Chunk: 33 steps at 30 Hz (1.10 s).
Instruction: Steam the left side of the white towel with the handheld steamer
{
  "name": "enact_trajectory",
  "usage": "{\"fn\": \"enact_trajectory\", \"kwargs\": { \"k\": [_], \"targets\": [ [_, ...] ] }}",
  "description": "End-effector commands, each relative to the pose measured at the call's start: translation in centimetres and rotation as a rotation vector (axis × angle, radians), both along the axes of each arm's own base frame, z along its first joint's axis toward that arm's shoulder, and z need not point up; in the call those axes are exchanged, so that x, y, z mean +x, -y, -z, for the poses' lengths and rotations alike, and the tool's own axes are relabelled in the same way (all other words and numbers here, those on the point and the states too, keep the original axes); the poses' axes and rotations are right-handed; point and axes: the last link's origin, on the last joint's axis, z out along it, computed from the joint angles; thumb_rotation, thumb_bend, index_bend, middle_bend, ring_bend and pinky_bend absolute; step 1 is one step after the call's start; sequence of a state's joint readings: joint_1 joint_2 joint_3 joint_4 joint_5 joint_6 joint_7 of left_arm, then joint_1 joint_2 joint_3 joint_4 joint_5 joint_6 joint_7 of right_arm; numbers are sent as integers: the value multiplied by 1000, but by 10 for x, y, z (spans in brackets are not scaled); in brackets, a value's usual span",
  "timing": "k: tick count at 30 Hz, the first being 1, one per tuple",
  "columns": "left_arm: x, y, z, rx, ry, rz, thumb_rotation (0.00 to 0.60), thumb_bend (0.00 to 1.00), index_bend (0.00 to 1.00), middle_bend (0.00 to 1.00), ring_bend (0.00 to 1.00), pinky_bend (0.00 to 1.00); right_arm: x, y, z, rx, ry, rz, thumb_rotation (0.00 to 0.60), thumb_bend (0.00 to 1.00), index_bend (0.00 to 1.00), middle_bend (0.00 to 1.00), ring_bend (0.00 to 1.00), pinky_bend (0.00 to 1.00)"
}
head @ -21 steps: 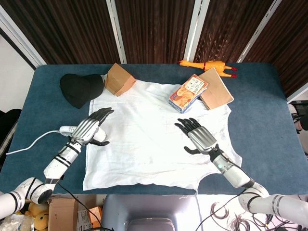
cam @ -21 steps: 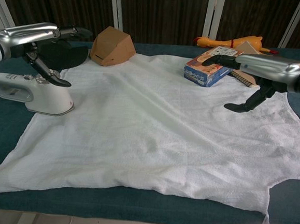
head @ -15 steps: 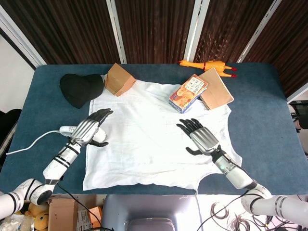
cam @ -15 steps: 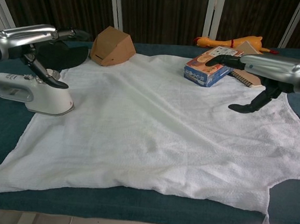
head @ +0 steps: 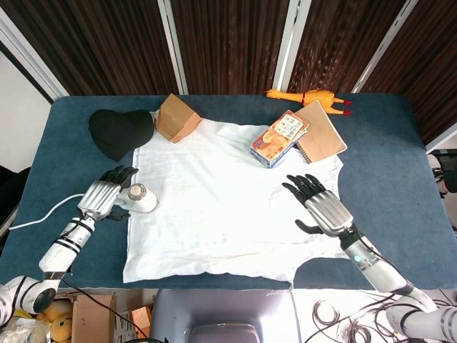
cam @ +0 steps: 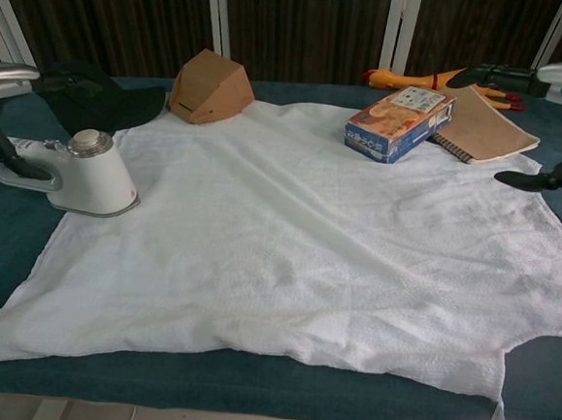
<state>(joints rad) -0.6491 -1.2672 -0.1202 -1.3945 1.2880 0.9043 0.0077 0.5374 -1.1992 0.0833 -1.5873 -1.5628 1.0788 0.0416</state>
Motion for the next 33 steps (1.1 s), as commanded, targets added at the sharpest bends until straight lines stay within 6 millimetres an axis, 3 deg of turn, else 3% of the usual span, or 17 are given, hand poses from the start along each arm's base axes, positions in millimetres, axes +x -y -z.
{"fn": "enact_trajectory", "kwargs": {
  "k": [1, 11, 17, 27, 33],
  "targets": [
    [-41, 2, -4, 22, -128, -89, 600, 110, 86, 90, 0, 132, -21, -21, -24, -18, -1, 19, 600, 268, 0, 0, 0, 0],
    [-67, -6, 6, -16, -175, -133, 600, 219, 237, 198, 57, 145, -35, -28, -31, 6, -6, 43, 600, 268, 0, 0, 0, 0],
    [-69, -10, 9, -29, -148, -138, 600, 217, 256, 213, 70, 161, -43, -26, -32, 4, -17, 77, 600, 269, 0, 0, 0, 0],
    [-62, -15, 13, -19, -89, -80, 600, 200, 354, 325, 195, 300, -51, -25, -30, 3, -35, 114, 600, 268, 0, 0, 0, 0],
    [-63, -18, 10, 10, -64, -57, 600, 201, 450, 420, 325, 450, -54, -25, -29, 9, -52, 136, 600, 268, 0, 0, 0, 0]
  ]
}}
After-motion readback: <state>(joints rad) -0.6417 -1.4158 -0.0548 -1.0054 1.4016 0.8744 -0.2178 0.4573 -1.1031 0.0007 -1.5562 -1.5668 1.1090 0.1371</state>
